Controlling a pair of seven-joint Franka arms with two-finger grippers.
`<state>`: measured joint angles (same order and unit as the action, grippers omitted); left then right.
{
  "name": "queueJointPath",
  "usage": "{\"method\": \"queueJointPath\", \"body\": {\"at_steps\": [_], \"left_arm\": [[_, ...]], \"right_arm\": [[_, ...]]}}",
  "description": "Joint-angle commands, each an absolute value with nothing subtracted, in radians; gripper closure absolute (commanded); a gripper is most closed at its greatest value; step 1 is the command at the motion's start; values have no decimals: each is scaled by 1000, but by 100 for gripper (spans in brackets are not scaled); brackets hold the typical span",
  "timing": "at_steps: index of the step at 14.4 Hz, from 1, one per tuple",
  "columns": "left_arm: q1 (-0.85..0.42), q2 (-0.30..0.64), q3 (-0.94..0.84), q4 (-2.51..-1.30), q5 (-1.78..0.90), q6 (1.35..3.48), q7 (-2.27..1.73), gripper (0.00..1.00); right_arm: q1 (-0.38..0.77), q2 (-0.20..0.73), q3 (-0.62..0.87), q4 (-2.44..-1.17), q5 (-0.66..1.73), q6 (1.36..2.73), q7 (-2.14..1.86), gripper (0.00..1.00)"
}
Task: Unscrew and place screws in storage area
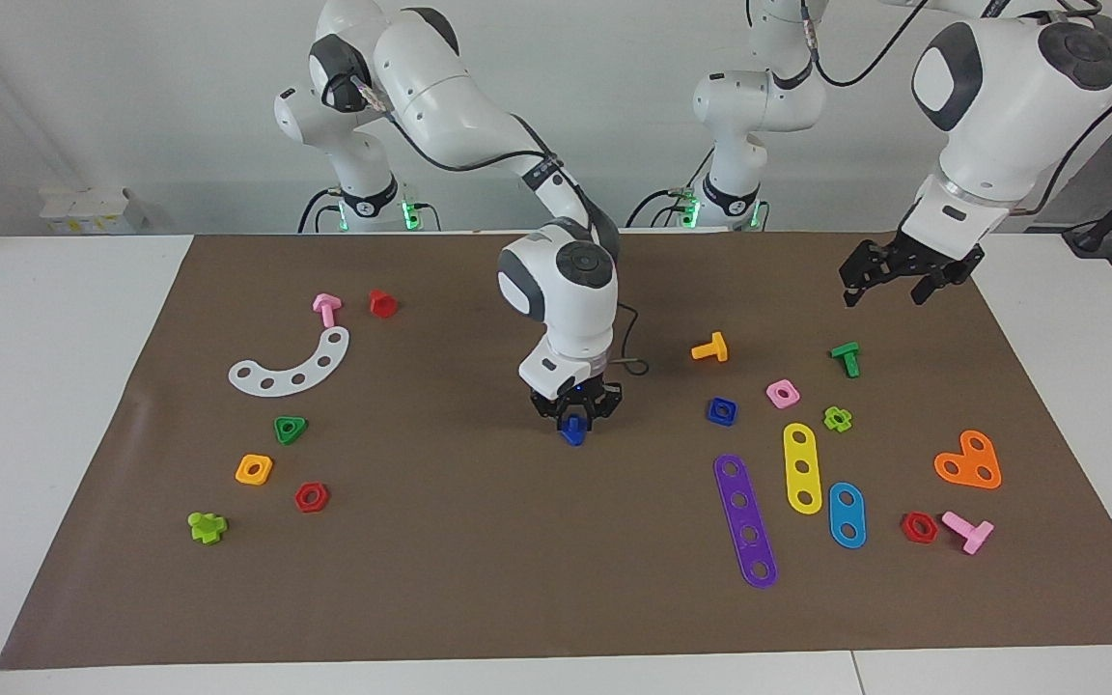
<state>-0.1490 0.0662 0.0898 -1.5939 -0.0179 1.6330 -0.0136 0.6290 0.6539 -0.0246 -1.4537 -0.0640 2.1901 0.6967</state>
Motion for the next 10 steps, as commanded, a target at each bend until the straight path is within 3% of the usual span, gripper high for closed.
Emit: {"method": "queueJointPath", "body": {"at_steps": [1,10], "left_arm": [[-147,37,91,-1626,-2,1635,-6,0],[-147,37,91,-1626,-2,1635,-6,0]], "right_arm": [[629,634,-23,-1474,-80,2198,687,55],[629,635,-23,-1477,-80,2218,690,57]]}}
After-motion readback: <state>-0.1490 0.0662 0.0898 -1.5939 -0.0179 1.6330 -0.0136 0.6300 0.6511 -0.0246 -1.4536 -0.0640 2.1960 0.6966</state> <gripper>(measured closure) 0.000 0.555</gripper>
